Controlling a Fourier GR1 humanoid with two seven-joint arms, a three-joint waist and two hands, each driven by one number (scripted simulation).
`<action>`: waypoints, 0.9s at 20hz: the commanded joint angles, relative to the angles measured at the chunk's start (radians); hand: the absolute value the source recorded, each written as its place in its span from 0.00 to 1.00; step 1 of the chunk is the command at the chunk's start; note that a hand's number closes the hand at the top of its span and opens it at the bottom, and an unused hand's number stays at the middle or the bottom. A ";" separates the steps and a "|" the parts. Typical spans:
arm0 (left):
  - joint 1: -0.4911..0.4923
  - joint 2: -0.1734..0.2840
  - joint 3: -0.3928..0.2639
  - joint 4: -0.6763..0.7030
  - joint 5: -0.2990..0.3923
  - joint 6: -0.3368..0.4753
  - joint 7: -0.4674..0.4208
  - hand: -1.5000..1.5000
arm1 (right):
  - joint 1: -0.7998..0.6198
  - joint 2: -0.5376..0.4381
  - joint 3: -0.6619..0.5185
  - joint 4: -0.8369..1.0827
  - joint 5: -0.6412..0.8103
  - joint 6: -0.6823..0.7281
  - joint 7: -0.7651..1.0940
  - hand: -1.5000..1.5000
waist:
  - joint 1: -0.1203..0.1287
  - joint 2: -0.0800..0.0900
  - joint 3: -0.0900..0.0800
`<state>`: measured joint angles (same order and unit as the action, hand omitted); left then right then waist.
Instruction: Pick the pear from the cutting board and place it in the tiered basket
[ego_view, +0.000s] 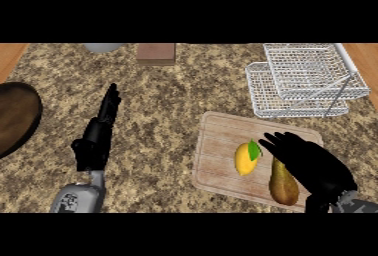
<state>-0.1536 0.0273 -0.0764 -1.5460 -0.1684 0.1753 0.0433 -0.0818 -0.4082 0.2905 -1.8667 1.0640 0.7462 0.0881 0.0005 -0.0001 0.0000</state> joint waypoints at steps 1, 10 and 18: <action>0.008 -0.005 -0.005 -0.014 -0.014 0.001 0.022 0.50 | 0.047 -0.018 -0.026 0.039 0.022 -0.053 -0.073 0.00 | -0.001 0.000 0.000; 0.019 -0.020 -0.008 -0.040 -0.023 0.005 0.025 0.50 | 0.083 0.030 -0.019 0.108 0.084 -0.130 -0.121 0.00 | -0.001 -0.001 0.000; 0.085 -0.026 -0.039 -0.065 -0.013 0.018 -0.005 0.50 | 0.057 0.104 -0.056 0.180 0.099 -0.255 -0.144 1.00 | 0.002 0.000 0.000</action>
<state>-0.1214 0.0210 -0.0691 -1.5642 -0.1757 0.1662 0.0355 -0.0038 -0.3382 0.2417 -1.7431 1.1438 0.5646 -0.0431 -0.0004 -0.0011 -0.0005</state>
